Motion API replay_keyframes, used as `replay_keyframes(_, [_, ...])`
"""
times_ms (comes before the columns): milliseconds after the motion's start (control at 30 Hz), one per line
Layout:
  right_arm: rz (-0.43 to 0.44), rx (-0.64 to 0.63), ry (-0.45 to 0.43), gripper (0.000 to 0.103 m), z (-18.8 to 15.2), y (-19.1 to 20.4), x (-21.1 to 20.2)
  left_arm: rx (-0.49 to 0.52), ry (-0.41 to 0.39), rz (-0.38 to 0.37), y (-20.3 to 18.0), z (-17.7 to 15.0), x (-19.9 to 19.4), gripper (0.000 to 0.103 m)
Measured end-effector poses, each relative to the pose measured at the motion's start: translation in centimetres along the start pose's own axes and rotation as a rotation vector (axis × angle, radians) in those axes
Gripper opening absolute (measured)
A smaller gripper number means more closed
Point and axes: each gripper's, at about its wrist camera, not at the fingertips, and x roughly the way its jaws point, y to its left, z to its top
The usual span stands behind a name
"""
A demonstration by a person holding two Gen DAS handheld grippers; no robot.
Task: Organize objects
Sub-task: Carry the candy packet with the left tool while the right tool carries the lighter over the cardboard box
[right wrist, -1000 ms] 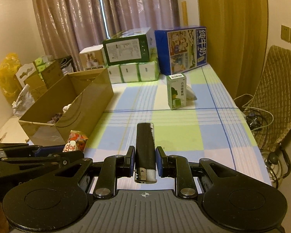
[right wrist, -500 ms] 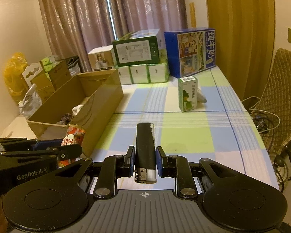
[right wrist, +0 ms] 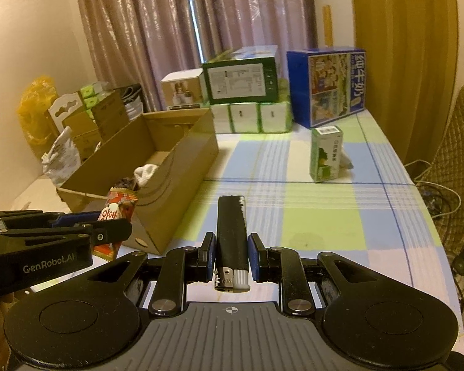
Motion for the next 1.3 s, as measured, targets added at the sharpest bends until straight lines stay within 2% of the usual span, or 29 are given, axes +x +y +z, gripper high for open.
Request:
replay_keyframes(767, [0.155,-0.120,0.022,0.019,3.5,9.4,6.3,-0.091,-0.015,0.152,10.4,1.7,-1.6,0.023])
replay_keyframes(1300, [0.176,-0.120,0.044,0.019,4.9,11.6,9.1,-0.065,0.002,0.157,13.5,3.5,0.3,0.023])
